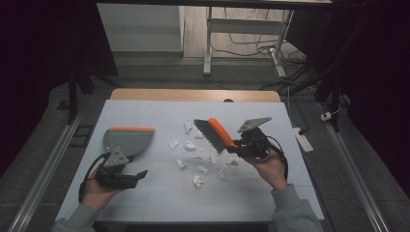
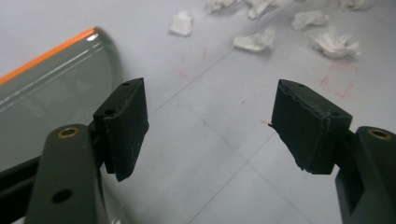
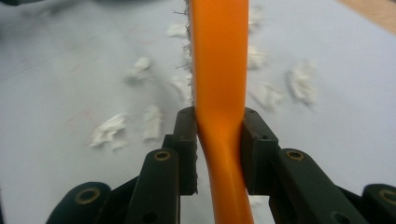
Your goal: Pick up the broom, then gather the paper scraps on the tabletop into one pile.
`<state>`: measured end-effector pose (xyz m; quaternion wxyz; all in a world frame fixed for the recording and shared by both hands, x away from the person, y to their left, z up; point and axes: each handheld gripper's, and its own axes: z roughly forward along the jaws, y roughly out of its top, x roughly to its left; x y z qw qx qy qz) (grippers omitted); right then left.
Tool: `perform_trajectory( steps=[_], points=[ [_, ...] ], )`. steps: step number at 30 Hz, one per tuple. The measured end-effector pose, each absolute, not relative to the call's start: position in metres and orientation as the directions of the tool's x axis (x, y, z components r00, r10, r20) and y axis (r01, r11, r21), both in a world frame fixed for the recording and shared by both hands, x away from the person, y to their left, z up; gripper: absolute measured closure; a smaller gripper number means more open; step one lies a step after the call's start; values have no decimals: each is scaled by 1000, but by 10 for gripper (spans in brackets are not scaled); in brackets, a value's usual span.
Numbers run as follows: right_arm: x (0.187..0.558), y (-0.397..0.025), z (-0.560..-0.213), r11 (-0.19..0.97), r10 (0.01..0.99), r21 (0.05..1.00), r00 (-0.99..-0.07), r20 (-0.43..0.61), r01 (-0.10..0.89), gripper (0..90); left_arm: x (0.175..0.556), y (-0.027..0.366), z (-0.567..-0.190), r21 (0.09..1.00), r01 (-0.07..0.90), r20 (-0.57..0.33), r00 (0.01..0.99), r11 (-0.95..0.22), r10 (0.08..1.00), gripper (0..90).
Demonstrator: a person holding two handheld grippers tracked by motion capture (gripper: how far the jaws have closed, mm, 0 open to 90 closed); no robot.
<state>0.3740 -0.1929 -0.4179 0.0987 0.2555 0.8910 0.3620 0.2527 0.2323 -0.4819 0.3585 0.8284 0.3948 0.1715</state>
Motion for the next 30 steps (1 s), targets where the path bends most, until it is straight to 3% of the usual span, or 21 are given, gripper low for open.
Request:
perform_trajectory(
  steps=[4,10,20,30],
  points=[
    [387,-201,-412,600,575,690,-818,-22,404,707,250,240,-485,733,543,-7,608,-410,794,269],
    [420,-200,-410,657,612,608,-786,-87,445,707,249,247,-486,741,543,-13,599,-394,801,268],
    [490,-182,-416,691,605,483,-796,21,538,707,250,253,-495,740,558,-45,599,-376,799,268],
    [534,-166,-431,759,608,337,-792,-63,556,708,251,253,-495,743,550,-43,608,-382,793,270]
  ],
)
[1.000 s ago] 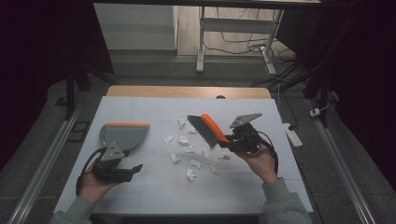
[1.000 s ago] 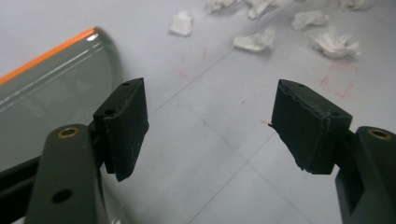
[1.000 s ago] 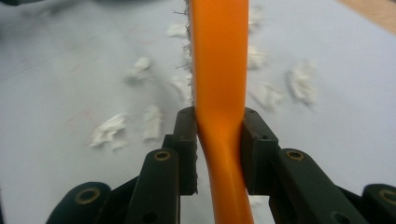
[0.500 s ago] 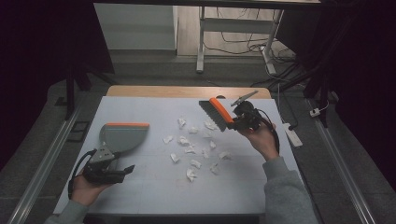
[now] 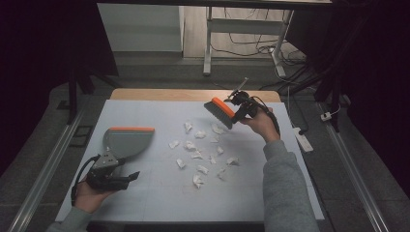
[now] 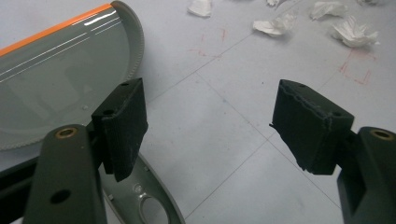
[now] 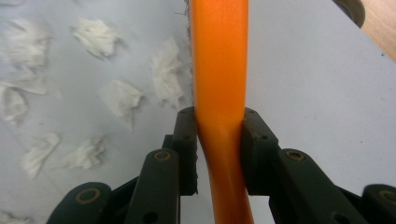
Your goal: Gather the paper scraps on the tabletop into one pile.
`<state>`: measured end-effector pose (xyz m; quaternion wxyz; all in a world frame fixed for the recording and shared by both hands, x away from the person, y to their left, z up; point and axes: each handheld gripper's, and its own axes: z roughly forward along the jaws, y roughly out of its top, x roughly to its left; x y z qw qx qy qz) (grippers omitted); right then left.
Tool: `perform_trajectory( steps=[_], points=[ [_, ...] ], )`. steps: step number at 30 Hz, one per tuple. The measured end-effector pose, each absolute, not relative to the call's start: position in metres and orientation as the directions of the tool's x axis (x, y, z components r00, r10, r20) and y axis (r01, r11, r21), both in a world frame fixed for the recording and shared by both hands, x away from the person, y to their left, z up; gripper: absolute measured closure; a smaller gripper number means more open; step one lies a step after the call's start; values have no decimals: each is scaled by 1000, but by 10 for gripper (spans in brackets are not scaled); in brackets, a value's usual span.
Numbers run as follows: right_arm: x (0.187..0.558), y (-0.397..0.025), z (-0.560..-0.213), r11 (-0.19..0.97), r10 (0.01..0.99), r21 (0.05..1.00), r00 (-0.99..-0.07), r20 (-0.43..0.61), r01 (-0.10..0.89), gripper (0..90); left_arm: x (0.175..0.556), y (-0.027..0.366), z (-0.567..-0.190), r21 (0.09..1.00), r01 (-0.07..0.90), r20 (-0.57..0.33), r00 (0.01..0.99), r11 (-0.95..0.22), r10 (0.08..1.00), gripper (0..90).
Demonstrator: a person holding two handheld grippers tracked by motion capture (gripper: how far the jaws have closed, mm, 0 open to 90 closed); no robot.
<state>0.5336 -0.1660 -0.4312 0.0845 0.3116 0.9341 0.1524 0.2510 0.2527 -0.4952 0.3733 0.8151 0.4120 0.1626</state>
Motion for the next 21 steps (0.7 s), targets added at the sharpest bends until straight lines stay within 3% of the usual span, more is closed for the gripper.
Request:
perform_trajectory(
  steps=[8,15,18,21],
  points=[
    [540,-160,-445,788,585,277,-809,-56,550,709,251,253,-494,753,539,-54,622,-377,781,273],
    [511,-136,-443,899,412,181,-910,-45,398,712,251,254,-495,755,539,-62,624,-373,779,276],
    [499,-134,-436,919,357,191,-934,-26,346,711,251,254,-494,758,537,-65,626,-370,777,278],
    [498,-133,-424,894,394,261,-917,-69,364,711,251,254,-494,759,536,-65,628,-370,776,281]
  ],
)
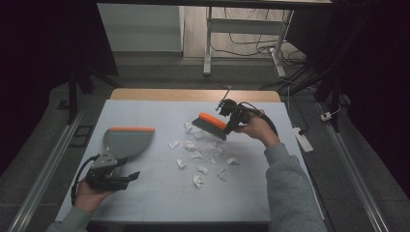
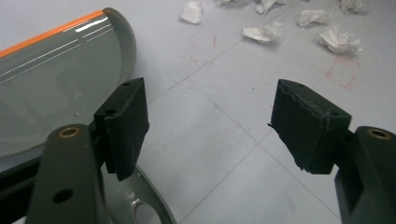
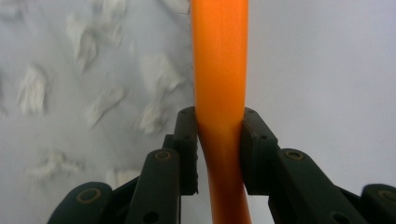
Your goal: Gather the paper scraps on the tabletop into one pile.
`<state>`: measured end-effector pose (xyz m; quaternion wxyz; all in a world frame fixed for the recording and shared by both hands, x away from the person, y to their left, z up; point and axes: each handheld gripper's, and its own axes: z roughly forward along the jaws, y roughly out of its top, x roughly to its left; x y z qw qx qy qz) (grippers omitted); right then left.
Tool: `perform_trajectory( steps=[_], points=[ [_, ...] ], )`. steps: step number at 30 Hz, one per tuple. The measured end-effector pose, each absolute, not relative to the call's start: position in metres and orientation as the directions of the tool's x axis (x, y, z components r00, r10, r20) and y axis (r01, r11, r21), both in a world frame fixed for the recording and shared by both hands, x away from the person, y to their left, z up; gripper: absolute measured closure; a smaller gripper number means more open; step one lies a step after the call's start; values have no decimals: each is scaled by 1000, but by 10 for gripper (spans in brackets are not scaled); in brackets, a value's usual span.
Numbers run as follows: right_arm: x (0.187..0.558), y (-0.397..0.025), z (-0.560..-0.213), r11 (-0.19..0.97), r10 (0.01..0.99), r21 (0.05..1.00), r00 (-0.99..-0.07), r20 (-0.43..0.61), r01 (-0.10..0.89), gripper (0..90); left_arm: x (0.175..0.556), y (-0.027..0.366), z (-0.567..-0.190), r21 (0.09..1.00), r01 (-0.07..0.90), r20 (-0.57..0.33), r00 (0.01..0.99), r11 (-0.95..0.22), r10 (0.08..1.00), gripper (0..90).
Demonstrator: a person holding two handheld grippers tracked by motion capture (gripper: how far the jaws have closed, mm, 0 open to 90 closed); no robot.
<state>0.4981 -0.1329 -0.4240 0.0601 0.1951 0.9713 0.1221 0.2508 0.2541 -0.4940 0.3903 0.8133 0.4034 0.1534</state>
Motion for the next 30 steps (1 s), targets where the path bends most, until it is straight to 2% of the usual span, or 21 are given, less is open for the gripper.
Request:
perform_trajectory(
  steps=[3,11,19,30],
  points=[
    [505,-129,-417,862,422,345,-903,-84,371,711,251,254,-494,760,536,-65,627,-368,777,281],
    [528,-105,-427,834,443,417,-889,-114,362,711,252,256,-496,757,544,-82,627,-361,775,284],
    [534,-71,-431,899,370,330,-902,-224,287,711,252,257,-497,758,543,-83,629,-361,773,283],
    [546,-62,-445,921,341,273,-913,-226,277,711,250,258,-496,764,539,-81,626,-355,776,283]
  ],
)
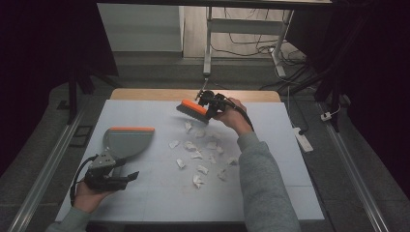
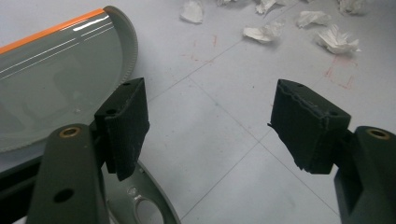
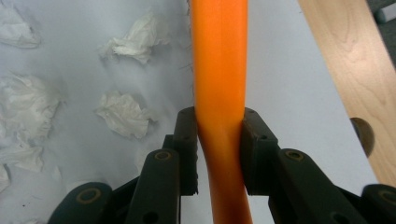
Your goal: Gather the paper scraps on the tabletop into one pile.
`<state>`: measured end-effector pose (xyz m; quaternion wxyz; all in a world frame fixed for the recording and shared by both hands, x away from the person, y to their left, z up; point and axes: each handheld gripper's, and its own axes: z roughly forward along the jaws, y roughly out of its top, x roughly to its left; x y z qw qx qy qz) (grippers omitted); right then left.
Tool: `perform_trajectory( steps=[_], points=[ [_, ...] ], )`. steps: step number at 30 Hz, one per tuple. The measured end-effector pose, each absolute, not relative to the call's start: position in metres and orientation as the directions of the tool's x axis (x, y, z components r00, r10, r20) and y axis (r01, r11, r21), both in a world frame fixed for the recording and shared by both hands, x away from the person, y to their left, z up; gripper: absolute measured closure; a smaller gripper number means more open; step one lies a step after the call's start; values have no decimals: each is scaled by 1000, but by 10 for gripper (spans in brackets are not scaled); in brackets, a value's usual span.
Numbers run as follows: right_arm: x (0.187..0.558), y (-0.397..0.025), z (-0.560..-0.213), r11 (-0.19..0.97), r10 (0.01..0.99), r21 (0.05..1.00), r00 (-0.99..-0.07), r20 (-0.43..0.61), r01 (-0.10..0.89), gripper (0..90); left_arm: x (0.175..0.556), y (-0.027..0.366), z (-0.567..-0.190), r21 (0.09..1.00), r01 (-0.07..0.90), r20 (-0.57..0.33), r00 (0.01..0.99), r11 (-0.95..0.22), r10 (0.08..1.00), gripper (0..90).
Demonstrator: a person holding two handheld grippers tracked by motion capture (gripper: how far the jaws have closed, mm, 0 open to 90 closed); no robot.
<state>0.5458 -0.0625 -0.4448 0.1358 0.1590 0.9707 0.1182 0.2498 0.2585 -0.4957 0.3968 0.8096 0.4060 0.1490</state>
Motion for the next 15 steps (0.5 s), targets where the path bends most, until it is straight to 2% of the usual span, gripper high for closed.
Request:
perform_trajectory(
  steps=[4,11,15],
  points=[
    [545,-60,-450,933,313,252,-927,-208,259,711,249,259,-496,762,542,-81,625,-356,777,284],
    [526,-54,-450,972,196,168,-961,-193,164,712,249,261,-496,764,544,-85,617,-346,782,283],
    [511,-57,-447,980,155,148,-979,-135,135,712,248,261,-496,765,544,-87,618,-345,781,283]
  ],
)
